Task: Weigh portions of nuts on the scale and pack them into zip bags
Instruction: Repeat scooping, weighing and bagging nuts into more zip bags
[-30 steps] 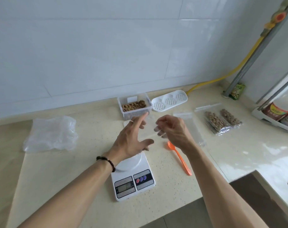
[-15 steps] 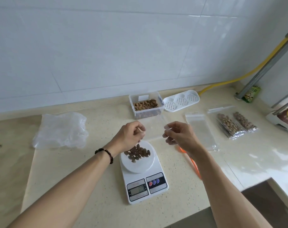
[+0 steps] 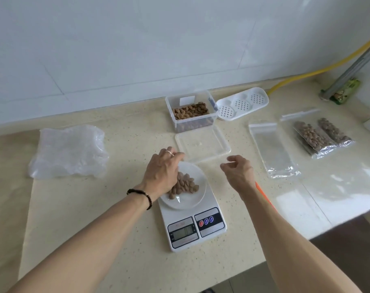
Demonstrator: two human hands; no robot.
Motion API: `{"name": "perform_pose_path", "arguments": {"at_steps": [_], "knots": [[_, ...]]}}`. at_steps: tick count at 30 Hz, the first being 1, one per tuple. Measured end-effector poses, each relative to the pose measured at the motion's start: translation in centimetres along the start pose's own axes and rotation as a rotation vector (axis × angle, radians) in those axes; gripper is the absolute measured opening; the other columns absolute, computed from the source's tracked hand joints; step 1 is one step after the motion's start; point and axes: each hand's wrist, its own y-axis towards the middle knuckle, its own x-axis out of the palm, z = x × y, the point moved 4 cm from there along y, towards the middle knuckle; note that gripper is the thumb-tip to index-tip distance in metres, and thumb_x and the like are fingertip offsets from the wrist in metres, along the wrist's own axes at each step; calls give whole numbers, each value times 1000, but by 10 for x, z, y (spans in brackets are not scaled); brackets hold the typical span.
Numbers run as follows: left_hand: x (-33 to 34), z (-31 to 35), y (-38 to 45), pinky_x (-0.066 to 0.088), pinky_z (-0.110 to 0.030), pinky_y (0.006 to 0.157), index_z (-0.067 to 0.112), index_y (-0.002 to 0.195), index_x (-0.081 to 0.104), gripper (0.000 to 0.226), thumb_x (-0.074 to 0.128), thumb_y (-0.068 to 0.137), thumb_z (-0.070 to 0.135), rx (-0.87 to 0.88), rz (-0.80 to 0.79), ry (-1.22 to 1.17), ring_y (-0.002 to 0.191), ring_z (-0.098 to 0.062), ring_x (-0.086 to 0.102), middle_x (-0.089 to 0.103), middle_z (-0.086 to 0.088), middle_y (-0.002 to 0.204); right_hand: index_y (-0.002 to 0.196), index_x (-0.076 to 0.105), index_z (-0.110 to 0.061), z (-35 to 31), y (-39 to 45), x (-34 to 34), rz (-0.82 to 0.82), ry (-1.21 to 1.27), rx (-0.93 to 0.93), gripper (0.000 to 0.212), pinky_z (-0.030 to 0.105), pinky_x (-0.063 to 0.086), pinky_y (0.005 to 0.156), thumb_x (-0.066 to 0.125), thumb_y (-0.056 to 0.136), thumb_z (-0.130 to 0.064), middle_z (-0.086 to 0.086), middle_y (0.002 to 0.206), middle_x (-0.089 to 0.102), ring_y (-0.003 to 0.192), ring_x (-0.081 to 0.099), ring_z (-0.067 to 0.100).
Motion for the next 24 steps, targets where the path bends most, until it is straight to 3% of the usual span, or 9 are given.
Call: {"name": "perform_pose_path", "arguments": {"at_steps": [4, 8, 11, 14, 18, 24], "knots": [[-5, -3, -28, 46, -39, 85, 12, 121, 61, 30, 58, 92, 13, -8, 106, 67, 105, -26, 56, 59, -8, 119, 133, 54, -11, -5, -12, -9, 86, -81, -103, 42, 44, 50, 98, 56, 91, -21, 6, 129, 61, 112, 61, 25], [-5, -2, -67, 46, -46, 96, 10, 126, 58, 41, 40, 96, 32, -106, 111, 128, 116, -29, 54, 60, -11, 122, 134, 52, -13, -12, -33, -12, 42, -215, -289, 41, 48, 42, 104, 53, 94, -25, 10, 135, 56, 123, 51, 29], [6, 5, -104, 38, -49, 108, 9, 133, 52, 56, 27, 96, 43, -202, 48, 180, 131, -31, 45, 55, -14, 132, 139, 48, -15, -18, -61, -11, 4, -416, -516, 44, 44, 33, 107, 50, 98, -32, 10, 144, 50, 132, 42, 30], [20, 14, -140, 21, -51, 116, 9, 144, 41, 67, 17, 96, 49, -296, -11, 191, 145, -32, 26, 41, -14, 150, 151, 32, -16, -12, -89, -4, -89, -619, -693, 58, 45, 15, 119, 34, 101, -45, 8, 161, 26, 149, 20, 27], [34, 31, -179, 12, -50, 119, 10, 151, 29, 77, 5, 95, 58, -366, -6, 169, 150, -29, 10, 25, -12, 159, 156, 15, -20, 11, -112, 2, -199, -686, -757, 64, 46, -3, 120, 25, 101, -50, 5, 165, 2, 152, -3, 23], [42, 51, -207, 5, -49, 121, 13, 155, 15, 85, -4, 88, 62, -435, -13, 125, 151, -26, -3, 13, -8, 162, 157, 1, -19, 35, -130, -5, -254, -680, -750, 66, 44, -5, 122, 26, 103, -47, 2, 165, -7, 151, -10, 19]]}}
